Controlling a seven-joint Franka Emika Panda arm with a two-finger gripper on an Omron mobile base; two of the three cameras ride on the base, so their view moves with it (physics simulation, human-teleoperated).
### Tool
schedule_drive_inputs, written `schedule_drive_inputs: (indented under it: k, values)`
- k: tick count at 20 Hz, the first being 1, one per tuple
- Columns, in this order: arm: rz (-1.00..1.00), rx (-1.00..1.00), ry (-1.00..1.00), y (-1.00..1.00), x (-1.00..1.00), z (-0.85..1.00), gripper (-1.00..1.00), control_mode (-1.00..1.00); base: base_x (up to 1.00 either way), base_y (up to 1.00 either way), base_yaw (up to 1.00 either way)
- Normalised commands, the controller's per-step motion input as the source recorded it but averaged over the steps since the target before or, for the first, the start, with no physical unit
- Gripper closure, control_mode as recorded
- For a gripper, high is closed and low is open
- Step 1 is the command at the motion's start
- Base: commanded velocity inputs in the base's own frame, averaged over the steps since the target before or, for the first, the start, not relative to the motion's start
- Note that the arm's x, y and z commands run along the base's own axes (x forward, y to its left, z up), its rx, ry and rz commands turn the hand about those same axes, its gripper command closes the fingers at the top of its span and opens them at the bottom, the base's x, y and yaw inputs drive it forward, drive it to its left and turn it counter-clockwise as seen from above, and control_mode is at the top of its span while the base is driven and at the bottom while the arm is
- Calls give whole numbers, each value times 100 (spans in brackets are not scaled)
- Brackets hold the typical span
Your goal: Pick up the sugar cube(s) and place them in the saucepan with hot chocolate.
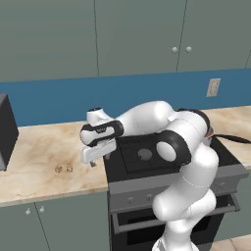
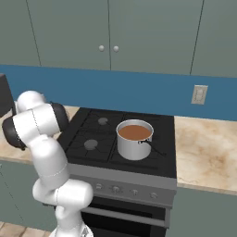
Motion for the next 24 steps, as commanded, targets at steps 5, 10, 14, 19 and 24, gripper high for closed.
schedule_drive_inputs:
  k: [5,10,14,19,24]
  values:
    - [0,0,0,2,2,-15,-100,-100,0,0,0]
    - [0,0,0,0,0,-17,-100,-100,0,0,0]
    - [0,0,0,0,0,-16,-100,-100,0,0,0]
    - [0,0,0,0,0,-10,-100,-100,0,0,0]
    - [0,0,0,0,8,-2,-100,-100,0,0,0]
